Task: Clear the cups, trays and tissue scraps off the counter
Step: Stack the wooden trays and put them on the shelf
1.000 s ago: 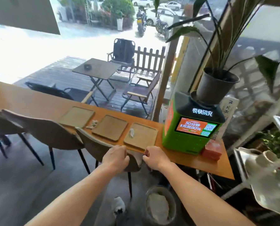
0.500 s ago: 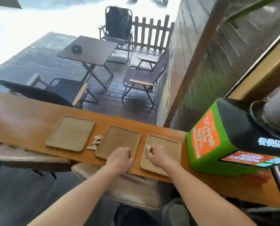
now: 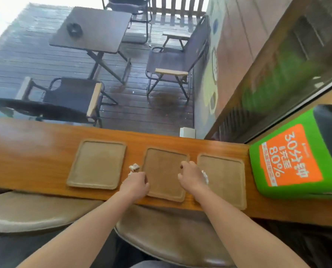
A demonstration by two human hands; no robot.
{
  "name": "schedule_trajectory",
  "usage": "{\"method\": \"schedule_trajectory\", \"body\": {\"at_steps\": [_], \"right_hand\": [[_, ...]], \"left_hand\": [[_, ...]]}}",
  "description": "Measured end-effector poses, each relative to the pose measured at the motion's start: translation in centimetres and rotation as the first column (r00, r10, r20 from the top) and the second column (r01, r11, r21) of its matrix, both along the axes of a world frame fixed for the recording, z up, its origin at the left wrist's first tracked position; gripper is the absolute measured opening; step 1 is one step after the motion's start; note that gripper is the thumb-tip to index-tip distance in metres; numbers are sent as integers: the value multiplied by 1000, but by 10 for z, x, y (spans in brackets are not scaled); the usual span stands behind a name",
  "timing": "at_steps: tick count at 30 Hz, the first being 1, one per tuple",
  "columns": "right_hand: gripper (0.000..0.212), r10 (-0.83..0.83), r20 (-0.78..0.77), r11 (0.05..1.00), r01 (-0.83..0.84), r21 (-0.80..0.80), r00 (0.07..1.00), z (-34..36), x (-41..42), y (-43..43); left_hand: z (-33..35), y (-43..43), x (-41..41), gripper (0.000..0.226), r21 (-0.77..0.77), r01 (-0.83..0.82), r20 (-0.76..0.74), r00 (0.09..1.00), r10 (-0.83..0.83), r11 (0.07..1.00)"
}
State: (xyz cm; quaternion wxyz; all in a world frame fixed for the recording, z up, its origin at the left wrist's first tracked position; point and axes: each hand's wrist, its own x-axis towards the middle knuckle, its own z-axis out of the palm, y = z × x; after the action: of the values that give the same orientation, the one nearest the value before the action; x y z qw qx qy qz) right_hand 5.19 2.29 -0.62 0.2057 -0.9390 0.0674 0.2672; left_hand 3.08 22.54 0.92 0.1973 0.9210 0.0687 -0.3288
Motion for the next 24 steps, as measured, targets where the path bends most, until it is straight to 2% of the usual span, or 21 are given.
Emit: {"method": "schedule_trajectory", "body": {"at_steps": [3,6,10,13,18,22,24], "right_hand": [[30,-210,70,965,218,-144,975,-4,-12,-24],[28,-305,96,926,319,-200,947,-10,-19,-47],[29,-396,59,911,400,-106,917,-22,-26,-69],[33,-402,23,915,403,-6,915,-33,-31,-75],[20,-318,5,945,317,75,948,-51,-28,-71],[4,-326,8,935,322,147,945,-54,-19,-57],[7,-368,3,914,361,186,930,-55,-15,-48]], "left_hand": [[-10,-10,11,11,-28,96,-42,994,-97,995],[-19,-34,22,8,-91,138,-31,989,-141,986],[-29,-82,26,7,-203,189,-39,979,-201,961],[-37,-116,25,10,-251,222,-59,968,-244,942],[-55,-122,16,23,-171,302,4,952,-306,938],[-60,-105,10,25,-181,263,26,965,-263,948],[-59,-95,11,24,-190,217,17,976,-218,958]]}}
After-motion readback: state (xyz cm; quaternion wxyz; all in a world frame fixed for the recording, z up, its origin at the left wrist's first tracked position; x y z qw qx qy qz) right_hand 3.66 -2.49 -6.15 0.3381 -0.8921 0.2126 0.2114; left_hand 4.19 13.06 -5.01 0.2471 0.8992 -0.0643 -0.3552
